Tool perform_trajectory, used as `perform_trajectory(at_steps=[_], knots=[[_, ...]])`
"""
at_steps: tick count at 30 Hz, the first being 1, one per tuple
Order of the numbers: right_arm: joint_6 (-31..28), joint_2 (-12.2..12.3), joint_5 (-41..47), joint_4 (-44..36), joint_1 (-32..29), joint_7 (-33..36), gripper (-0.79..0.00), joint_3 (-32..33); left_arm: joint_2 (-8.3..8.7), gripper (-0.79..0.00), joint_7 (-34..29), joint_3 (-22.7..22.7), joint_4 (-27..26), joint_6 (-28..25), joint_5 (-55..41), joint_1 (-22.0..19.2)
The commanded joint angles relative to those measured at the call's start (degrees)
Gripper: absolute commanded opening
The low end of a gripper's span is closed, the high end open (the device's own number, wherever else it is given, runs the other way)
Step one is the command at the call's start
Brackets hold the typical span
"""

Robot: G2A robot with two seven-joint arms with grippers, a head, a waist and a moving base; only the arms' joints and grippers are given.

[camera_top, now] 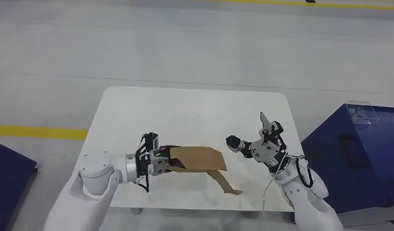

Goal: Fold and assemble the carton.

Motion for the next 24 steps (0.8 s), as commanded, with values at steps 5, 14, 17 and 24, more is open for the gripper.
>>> perform_trajectory(at_steps=[5, 14, 17, 24], knots=[[-0.62, 0.21, -6.53, 1.36, 0.62, -2.66, 0.000, 0.30, 0.06, -0.785, -2.18, 1.07, 1.81, 7.72, -6.48, -1.96], [2.84, 0.42, -10.07, 2.34, 0.40, 2.45, 0.000, -2.56, 0.68, -0.785, -3.61, 2.18, 1.42, 1.63, -5.66, -2.17], [4.90, 0.48, -7.86, 1.88, 0.22, 3.92, 0.000, -2.47, 0.88, -0.785, -3.57, 2.70, 1.26, 0.70, -5.18, -2.05], [9.21, 0.53, -3.21, 0.85, 0.33, 6.40, 0.000, -2.76, 1.36, -0.785, -5.02, 4.22, 0.64, -5.15, -2.36, -1.88]])
